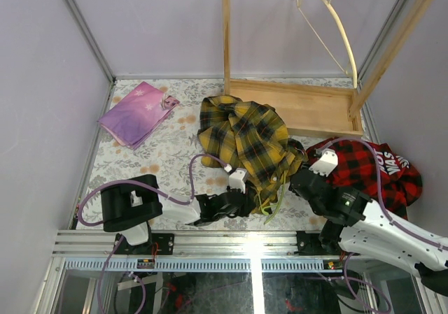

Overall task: Place the shirt on the hanger
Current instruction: Hang the shirt on the hanger.

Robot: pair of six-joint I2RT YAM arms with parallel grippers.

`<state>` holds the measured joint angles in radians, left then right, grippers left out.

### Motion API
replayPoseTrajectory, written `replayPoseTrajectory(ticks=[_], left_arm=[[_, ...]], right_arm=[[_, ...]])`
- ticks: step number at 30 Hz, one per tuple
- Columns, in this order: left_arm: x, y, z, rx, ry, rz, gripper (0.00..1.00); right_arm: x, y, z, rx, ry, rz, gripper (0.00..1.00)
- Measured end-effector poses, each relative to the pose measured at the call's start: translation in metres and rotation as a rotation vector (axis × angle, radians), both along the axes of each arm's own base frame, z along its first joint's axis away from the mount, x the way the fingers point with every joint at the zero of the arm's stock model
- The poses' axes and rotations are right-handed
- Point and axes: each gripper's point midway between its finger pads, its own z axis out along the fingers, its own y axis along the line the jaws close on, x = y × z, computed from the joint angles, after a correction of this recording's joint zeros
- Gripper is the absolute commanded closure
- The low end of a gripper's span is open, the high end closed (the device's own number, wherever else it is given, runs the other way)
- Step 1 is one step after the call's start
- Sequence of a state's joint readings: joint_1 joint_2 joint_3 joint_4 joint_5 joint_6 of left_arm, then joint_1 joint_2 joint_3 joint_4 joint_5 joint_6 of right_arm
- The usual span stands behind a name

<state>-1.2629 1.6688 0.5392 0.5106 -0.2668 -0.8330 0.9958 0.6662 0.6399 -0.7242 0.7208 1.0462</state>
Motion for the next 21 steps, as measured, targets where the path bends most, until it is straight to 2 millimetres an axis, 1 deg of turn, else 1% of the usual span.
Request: replayPoseTrajectory(ticks=[2, 5, 10, 13, 17, 21], left_arm=[[0.000, -0.001, 0.000, 0.000, 0.001, -0.002, 1.00], [0.000, -0.001, 0.000, 0.000, 0.001, -0.002, 1.00], [0.000, 0.000, 0.000, 0.003, 0.003, -0.002, 1.00], [0.000, 0.000, -0.001, 0.004, 0.003, -0.002, 1.00], [0.000, 0.000, 0.000, 0.004, 0.003, -0.002, 1.00], [0.000, 0.000, 0.000, 0.004, 0.003, -0.002, 1.00]], right_arm=[[-0.003, -0.004, -0.013, -0.037, 0.045, -0.009, 0.52], [-0.001, -0.005, -0.034, -0.050, 0.111, -0.008, 0.51], [0.012, -0.003, -0.067, 0.011, 0.199, 0.002, 0.55], [0.022, 0.001, -0.075, 0.054, 0.224, 0.020, 0.58], [0.039, 0.008, -0.076, 0.114, 0.215, 0.046, 0.59], [0.049, 0.011, -0.077, 0.142, 0.206, 0.067, 0.59]])
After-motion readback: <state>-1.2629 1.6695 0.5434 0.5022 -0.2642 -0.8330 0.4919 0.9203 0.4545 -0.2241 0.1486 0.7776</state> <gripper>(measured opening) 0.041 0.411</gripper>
